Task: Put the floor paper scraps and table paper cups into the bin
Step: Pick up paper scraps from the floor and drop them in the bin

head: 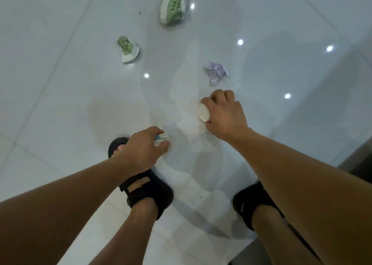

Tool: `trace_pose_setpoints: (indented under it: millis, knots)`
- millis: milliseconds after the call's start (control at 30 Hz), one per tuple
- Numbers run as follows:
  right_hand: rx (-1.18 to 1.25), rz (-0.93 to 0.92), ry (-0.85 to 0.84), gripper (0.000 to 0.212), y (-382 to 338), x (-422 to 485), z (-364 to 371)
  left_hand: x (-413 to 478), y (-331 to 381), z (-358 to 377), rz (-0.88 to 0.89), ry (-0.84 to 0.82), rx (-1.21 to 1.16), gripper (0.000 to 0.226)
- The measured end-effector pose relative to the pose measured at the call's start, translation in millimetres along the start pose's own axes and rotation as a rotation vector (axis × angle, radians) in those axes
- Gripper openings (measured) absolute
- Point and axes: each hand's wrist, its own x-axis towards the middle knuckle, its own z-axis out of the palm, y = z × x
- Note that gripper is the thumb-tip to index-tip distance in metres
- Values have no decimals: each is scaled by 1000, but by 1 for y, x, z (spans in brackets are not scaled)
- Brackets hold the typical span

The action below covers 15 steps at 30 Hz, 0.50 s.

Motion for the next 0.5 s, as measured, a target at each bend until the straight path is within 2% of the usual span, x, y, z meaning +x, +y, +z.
trace_pose_setpoints:
  millis: [133, 233, 333, 500]
  knots:
    - [147, 42, -63, 59, -8, -20, -4, -8, -8, -11, 10, 4, -16, 32]
    - [188, 66, -71, 60, -19, -48, -34, -27, 0, -37, 53, 5, -52, 31]
    - [153, 17, -60, 62, -39, -71, -91, -58, 22, -80, 81, 46, -82, 34]
    - [81, -88, -3, 62, -93, -100, -226, -137, 65, -183, 141, 150, -149, 37]
